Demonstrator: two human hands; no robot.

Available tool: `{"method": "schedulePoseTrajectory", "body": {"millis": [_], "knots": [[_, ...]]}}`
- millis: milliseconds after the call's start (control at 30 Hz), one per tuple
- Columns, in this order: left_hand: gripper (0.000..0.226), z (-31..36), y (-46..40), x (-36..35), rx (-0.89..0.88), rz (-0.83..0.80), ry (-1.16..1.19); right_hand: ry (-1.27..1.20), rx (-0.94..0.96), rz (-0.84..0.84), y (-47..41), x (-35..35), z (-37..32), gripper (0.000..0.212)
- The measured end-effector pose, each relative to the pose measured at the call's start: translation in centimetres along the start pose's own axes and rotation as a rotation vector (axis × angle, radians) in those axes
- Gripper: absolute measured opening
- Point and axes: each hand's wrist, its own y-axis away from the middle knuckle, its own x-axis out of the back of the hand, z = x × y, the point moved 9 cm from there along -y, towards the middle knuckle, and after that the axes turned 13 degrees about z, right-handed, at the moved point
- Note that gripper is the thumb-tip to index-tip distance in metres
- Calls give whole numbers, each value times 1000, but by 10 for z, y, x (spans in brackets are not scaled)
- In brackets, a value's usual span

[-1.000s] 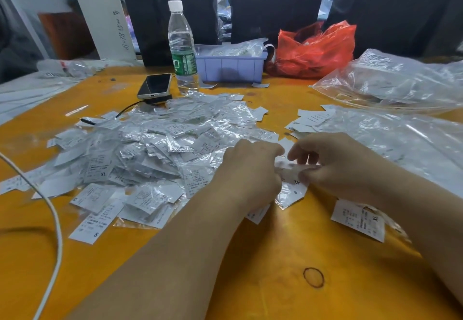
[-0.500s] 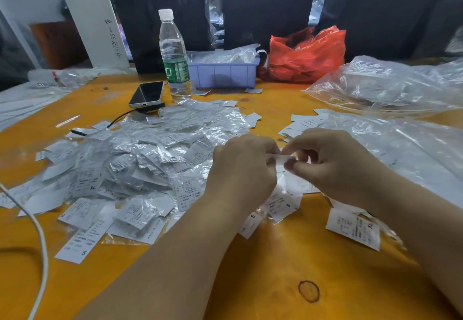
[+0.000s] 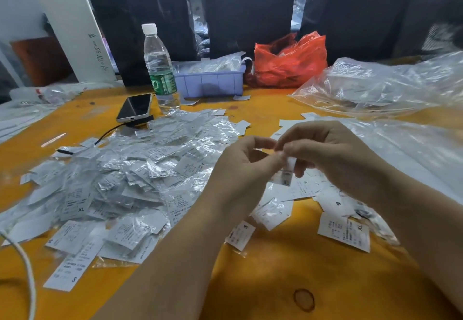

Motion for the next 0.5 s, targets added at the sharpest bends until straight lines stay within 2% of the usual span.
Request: {"method": "schedulePoseTrajectory", "body": {"millis": [33,67,200,333,500], "knots": [[23,0,0,-2,-6,-14,11,16,3,14,-1,0,0,11],[27,1,0,-2,-18,-17,11,34,9,32,-1,1,1,13],[43,3,1,-3,-51,-6,-14,165,59,87,1,5,0,31],[38,7,11,-11,-79,-56,-16,495,260,139,13,2,-21,25],[38,13,20,-19,-105,-60,-86,789,321,146,31,11,-41,22]]}}
